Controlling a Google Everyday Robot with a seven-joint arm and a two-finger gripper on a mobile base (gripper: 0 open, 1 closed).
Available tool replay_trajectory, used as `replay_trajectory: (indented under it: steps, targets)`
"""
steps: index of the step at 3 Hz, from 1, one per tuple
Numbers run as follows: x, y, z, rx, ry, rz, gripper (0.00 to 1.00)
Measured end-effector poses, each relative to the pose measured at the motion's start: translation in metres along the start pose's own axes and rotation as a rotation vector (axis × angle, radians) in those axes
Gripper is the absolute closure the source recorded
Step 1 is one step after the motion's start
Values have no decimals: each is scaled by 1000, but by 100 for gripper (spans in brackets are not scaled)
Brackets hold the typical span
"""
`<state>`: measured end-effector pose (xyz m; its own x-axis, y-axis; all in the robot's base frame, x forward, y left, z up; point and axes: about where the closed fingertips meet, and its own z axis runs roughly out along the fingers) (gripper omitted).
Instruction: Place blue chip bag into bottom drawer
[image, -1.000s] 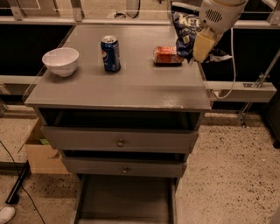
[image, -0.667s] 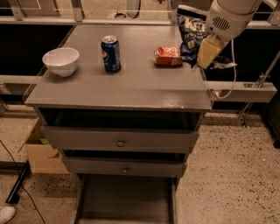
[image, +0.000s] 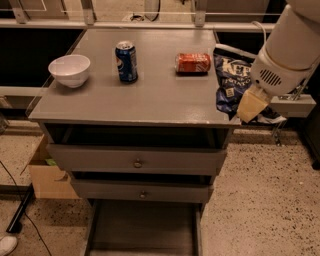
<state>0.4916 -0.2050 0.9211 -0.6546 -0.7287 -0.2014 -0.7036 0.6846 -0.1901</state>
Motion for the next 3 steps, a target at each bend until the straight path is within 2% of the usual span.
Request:
replay_trajectory:
  steps: [2, 3]
  targets:
    - [2, 7, -4, 15, -30, -8, 100]
    - [16, 42, -6, 45, -82, -31, 100]
